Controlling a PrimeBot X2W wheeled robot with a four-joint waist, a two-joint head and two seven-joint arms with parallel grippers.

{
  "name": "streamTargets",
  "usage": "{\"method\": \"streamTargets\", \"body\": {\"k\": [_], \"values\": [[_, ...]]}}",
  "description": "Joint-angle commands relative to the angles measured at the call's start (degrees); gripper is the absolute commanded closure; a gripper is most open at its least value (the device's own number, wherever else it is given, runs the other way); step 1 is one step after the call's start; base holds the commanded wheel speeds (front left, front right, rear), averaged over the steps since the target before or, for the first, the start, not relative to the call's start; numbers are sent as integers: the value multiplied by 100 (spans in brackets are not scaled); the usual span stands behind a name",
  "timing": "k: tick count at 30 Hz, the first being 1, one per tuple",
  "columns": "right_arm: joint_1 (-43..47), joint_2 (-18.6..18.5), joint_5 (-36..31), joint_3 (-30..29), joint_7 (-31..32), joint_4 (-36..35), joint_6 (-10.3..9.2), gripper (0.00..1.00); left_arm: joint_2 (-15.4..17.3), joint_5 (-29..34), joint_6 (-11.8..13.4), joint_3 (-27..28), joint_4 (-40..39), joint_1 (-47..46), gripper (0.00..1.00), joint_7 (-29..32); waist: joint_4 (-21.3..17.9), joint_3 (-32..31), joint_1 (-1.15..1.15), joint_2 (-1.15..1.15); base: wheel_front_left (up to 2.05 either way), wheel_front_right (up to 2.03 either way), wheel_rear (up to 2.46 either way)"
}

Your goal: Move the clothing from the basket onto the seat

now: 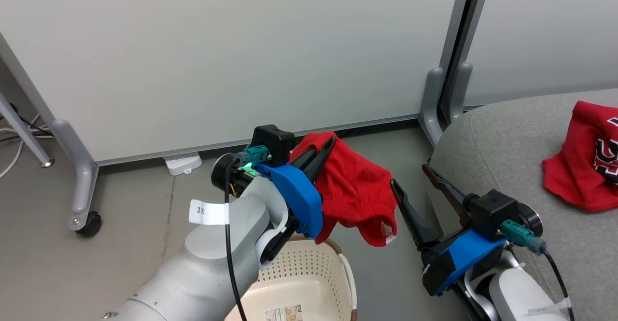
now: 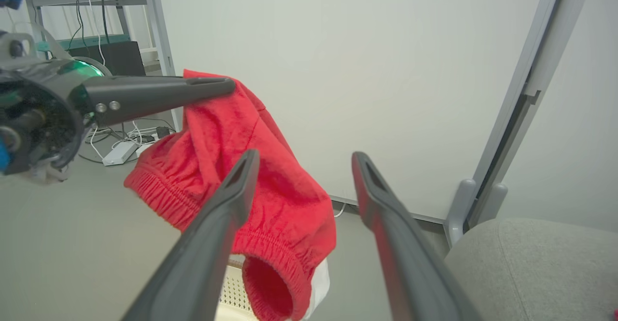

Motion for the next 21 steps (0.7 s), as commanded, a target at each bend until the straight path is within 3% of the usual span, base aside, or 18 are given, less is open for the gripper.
{"method": "streamTargets", "body": {"k": [1, 12, 21], "values": [[79, -5, 10, 35, 6, 2, 1, 0, -8, -36, -3, -42, 34, -11, 100, -41, -4, 10, 0, 0, 0, 0, 0], [341, -24, -49, 540, -24, 307, 1, 0, -37, -207, -3, -207, 165, -137, 100, -167, -21, 135, 0, 0, 0, 0, 0], [-153, 64, -69, 1053, -295, 972, 1, 0, -81, -332, -3, -347, 199, -248, 100, -218, -5, 200, 0, 0, 0, 0, 0]]}}
